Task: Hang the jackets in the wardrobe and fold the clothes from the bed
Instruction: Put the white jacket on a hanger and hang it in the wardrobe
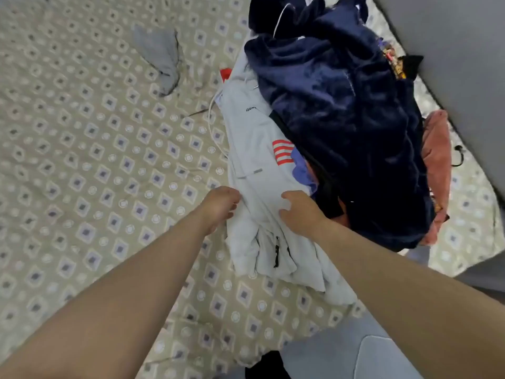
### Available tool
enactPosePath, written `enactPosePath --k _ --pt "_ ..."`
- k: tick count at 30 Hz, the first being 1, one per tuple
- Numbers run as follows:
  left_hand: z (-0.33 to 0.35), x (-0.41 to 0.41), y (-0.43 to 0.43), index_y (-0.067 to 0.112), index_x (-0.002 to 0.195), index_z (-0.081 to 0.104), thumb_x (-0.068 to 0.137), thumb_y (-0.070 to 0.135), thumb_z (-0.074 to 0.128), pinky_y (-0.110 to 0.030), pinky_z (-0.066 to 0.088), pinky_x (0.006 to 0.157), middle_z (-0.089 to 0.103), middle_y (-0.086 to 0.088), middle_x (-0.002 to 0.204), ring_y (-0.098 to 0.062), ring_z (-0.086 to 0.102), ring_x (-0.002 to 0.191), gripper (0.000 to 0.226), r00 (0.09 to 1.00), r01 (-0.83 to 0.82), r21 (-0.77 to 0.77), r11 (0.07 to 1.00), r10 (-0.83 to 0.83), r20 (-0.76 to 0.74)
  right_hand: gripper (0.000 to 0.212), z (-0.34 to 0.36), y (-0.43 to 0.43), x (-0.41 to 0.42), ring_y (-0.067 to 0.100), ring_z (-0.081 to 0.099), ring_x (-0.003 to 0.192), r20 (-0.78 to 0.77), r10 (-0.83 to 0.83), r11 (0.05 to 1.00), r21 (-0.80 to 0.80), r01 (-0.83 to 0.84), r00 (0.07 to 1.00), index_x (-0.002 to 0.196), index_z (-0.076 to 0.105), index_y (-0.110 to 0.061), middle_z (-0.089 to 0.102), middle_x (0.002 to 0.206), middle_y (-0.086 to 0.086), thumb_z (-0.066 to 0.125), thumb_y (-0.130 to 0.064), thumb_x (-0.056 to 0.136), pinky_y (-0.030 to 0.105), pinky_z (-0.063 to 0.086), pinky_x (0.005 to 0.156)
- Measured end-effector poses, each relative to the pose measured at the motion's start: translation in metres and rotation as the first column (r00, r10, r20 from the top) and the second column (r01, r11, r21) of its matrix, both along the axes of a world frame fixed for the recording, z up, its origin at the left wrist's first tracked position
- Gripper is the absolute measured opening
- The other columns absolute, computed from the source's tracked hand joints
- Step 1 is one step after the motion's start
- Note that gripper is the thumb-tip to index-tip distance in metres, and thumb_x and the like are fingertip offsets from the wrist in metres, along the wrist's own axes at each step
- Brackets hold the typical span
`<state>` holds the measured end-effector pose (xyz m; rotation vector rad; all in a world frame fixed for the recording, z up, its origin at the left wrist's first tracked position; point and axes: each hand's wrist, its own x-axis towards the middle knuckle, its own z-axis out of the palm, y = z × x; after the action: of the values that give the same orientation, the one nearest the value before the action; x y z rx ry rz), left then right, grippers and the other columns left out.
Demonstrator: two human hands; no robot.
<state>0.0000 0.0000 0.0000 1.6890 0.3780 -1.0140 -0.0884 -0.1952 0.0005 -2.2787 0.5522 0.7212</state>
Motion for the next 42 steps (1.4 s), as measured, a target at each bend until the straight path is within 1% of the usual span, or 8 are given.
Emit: enactPosePath --k 8,11,13,18,28,32,36,42 --pt "-0.067 0.016 -0.029 0.014 0.136 0.046 0.085 0.021 0.074 -0.029 0.052 0.078 0.056 -0.007 0.121 -0.021 0.061 0.1 0.059 0.996 -0.082 0.069 0.994 0.08 0.031 0.052 -0.056 -0.021 0.011 0.03 0.048 0.124 -0.037 -0.024 0.998 -0.067 0.021 0.999 0.137 0.045 -0.011 0.041 0.141 0.013 0.065 -0.022 0.091 0.027 0.037 0.098" --pt "-0.081 0.028 -0.034 0.004 0.12 0.059 0.083 0.018 0.075 -0.027 0.054 0.065 0.063 -0.007 0.096 -0.023 0.063 0.082 0.043 0.971 -0.236 -0.032 0.971 0.236 0.031 0.025 -0.072 -0.022 0.01 0.028 0.058 0.105 0.02 -0.135 0.99 -0.048 0.136 0.991 0.116 0.055 -0.007 0.061 0.115 0.011 0.059 -0.009 0.092 0.029 0.043 0.091" --pt "-0.078 0.039 -0.039 0.008 0.1 0.06 0.086 0.02 0.074 -0.025 0.051 0.061 0.067 -0.008 0.088 -0.025 0.063 0.077 0.023 0.96 -0.28 -0.114 0.953 0.279 -0.023 0.01 -0.074 -0.023 0.011 0.023 0.055 0.085 0.078 -0.21 0.978 0.024 0.208 0.975 0.089 0.059 -0.008 0.059 0.088 0.007 0.055 0.001 0.088 0.025 0.043 0.082" --pt "-0.061 0.06 -0.058 0.006 0.117 0.065 0.093 0.029 0.068 -0.037 0.058 0.083 0.074 -0.01 0.11 -0.026 0.071 0.1 0.034 0.93 -0.358 -0.268 0.894 0.319 -0.18 0.029 -0.054 -0.027 0.012 0.005 0.045 0.047 -0.11 -0.517 0.767 0.382 0.516 0.849 0.072 0.06 -0.011 0.048 0.058 -0.004 0.053 0.011 0.09 0.013 0.035 0.042" --pt "-0.002 0.05 -0.053 0.008 0.116 0.063 0.101 0.009 0.045 -0.042 0.057 0.079 0.072 -0.012 0.099 -0.03 0.069 0.088 0.024 0.836 -0.548 -0.26 0.795 0.509 -0.204 0.019 -0.01 0.015 -0.021 0.027 0.066 0.083 -0.323 -0.424 0.64 0.553 0.533 0.846 0.095 0.074 0.001 0.073 0.094 0.015 0.057 0.008 0.088 0.036 0.052 0.075" --pt "0.025 0.046 -0.031 0.013 0.123 0.065 0.096 0.039 0.062 -0.038 0.059 0.077 0.076 -0.007 0.105 -0.026 0.073 0.094 0.037 0.914 -0.406 -0.269 0.873 0.388 -0.119 0.026 0.01 0.029 -0.022 0.031 0.063 0.082 -0.354 -0.37 0.667 0.542 0.511 0.859 0.093 0.075 0.0 0.072 0.094 0.02 0.054 0.012 0.083 0.033 0.051 0.07" --pt "0.045 0.037 -0.015 0.01 0.118 0.067 0.092 0.008 0.064 -0.034 0.059 0.069 0.076 -0.007 0.1 -0.024 0.074 0.086 0.025 0.961 -0.255 -0.252 0.933 0.274 0.044 0.041 0.029 0.04 -0.024 0.024 0.06 0.074 -0.348 -0.383 0.659 0.547 0.517 0.856 0.087 0.076 -0.003 0.072 0.085 0.015 0.04 0.014 0.079 0.03 0.052 0.069" --pt "0.076 0.002 0.001 0.024 0.099 0.07 0.086 0.011 0.069 -0.029 0.055 0.082 0.073 0.006 0.099 -0.011 0.071 0.088 0.018 0.958 0.088 -0.027 0.996 -0.077 0.276 0.013 0.059 0.043 0.013 0.022 0.064 0.08 -0.17 -0.787 0.39 0.608 0.691 0.593 0.096 0.07 -0.008 0.07 0.089 0.01 0.058 -0.012 0.094 0.029 0.053 0.072"
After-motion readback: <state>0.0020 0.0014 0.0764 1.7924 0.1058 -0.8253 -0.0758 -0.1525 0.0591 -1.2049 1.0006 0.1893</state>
